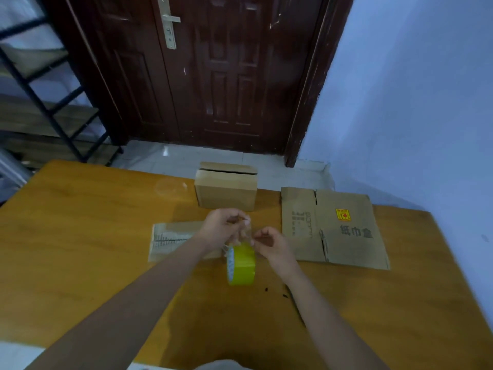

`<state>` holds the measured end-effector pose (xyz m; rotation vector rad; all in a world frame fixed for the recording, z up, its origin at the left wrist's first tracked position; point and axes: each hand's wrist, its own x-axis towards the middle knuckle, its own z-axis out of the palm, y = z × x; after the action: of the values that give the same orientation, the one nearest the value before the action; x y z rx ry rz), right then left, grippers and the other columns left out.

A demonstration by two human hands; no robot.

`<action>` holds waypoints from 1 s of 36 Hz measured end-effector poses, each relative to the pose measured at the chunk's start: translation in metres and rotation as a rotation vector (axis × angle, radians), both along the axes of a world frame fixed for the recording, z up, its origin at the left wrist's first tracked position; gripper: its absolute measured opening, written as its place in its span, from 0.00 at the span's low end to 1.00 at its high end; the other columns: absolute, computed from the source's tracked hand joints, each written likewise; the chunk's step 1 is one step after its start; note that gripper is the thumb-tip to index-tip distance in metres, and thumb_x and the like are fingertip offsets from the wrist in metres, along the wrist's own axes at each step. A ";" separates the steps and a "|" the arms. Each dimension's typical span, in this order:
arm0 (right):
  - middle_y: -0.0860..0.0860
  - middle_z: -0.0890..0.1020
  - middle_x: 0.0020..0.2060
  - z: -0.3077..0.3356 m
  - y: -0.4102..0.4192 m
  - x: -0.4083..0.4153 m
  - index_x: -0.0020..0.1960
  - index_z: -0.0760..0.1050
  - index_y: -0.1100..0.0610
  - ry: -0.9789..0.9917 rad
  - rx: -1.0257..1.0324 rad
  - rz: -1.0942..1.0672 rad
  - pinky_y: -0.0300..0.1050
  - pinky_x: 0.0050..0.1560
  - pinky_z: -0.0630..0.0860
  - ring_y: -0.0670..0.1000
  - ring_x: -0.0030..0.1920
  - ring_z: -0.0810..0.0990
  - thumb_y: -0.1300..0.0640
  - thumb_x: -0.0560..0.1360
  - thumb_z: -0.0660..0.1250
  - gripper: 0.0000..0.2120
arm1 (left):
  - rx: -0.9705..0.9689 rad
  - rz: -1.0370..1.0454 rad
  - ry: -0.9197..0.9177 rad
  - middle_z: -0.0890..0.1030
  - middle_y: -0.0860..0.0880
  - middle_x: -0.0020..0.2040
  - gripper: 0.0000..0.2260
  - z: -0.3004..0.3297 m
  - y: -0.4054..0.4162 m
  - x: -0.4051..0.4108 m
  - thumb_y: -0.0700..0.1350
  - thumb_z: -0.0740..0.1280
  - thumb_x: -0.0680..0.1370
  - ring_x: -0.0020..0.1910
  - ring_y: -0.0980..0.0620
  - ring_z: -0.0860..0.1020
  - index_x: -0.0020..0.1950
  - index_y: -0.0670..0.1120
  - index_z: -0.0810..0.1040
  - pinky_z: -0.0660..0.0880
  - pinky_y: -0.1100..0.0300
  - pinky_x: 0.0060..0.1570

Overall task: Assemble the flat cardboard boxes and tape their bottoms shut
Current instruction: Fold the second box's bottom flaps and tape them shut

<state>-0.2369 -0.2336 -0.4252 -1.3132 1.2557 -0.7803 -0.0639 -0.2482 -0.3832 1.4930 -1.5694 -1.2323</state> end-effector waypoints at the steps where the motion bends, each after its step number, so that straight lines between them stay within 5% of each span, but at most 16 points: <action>1: 0.48 0.79 0.49 -0.001 0.001 -0.002 0.49 0.73 0.51 -0.025 0.028 0.005 0.47 0.51 0.79 0.47 0.52 0.78 0.57 0.74 0.71 0.07 | -0.018 -0.011 -0.030 0.81 0.50 0.34 0.05 0.001 -0.001 0.001 0.42 0.67 0.77 0.33 0.43 0.81 0.46 0.51 0.80 0.80 0.46 0.38; 6: 0.43 0.75 0.52 -0.004 0.006 -0.001 0.59 0.68 0.51 -0.071 0.214 0.080 0.41 0.50 0.76 0.47 0.54 0.76 0.55 0.76 0.68 0.14 | -0.033 0.008 -0.053 0.80 0.50 0.34 0.06 0.011 -0.001 0.003 0.40 0.65 0.79 0.30 0.49 0.80 0.48 0.51 0.80 0.81 0.50 0.39; 12: 0.52 0.78 0.46 -0.002 0.005 0.006 0.54 0.74 0.58 -0.120 0.138 0.110 0.33 0.43 0.73 0.48 0.47 0.77 0.64 0.76 0.66 0.08 | -0.047 0.109 0.032 0.81 0.51 0.31 0.05 0.019 -0.003 0.008 0.39 0.65 0.78 0.25 0.52 0.78 0.47 0.48 0.79 0.78 0.55 0.31; 17: 0.49 0.79 0.38 0.002 0.001 0.003 0.48 0.76 0.56 -0.123 0.088 0.140 0.33 0.37 0.73 0.37 0.34 0.78 0.61 0.78 0.64 0.03 | -0.123 0.184 0.055 0.81 0.48 0.31 0.06 0.024 -0.006 0.015 0.38 0.66 0.78 0.26 0.50 0.79 0.45 0.47 0.79 0.79 0.56 0.29; 22: 0.50 0.78 0.37 0.012 -0.002 0.000 0.43 0.76 0.54 -0.114 0.118 0.124 0.36 0.35 0.74 0.43 0.34 0.77 0.54 0.78 0.64 0.07 | -0.220 0.234 0.019 0.80 0.45 0.33 0.07 0.024 -0.010 0.014 0.38 0.67 0.77 0.26 0.56 0.77 0.44 0.49 0.80 0.79 0.57 0.29; 28: 0.52 0.73 0.36 0.027 -0.006 0.005 0.41 0.70 0.56 0.013 0.172 0.197 0.39 0.35 0.69 0.48 0.34 0.73 0.52 0.79 0.63 0.10 | -0.281 0.253 0.014 0.81 0.56 0.30 0.10 0.016 -0.013 0.015 0.38 0.67 0.77 0.29 0.59 0.79 0.42 0.54 0.79 0.79 0.61 0.31; 32: 0.52 0.73 0.41 0.030 -0.010 0.016 0.51 0.72 0.59 0.264 0.218 0.248 0.43 0.38 0.68 0.50 0.40 0.73 0.44 0.78 0.62 0.17 | -0.346 0.231 -0.024 0.82 0.44 0.33 0.10 0.016 -0.018 0.020 0.38 0.67 0.77 0.30 0.61 0.79 0.43 0.54 0.79 0.77 0.69 0.34; 36: 0.56 0.75 0.61 0.036 -0.013 0.032 0.69 0.66 0.64 0.473 0.339 0.259 0.46 0.53 0.72 0.55 0.57 0.76 0.39 0.77 0.61 0.32 | -0.321 0.158 -0.047 0.83 0.43 0.33 0.11 0.014 -0.025 0.033 0.38 0.67 0.77 0.27 0.60 0.78 0.43 0.55 0.79 0.76 0.67 0.32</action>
<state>-0.2048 -0.2469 -0.3890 -1.3818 1.4682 -0.0611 -0.0311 -0.2736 -0.3697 1.4129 -1.5606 -0.8175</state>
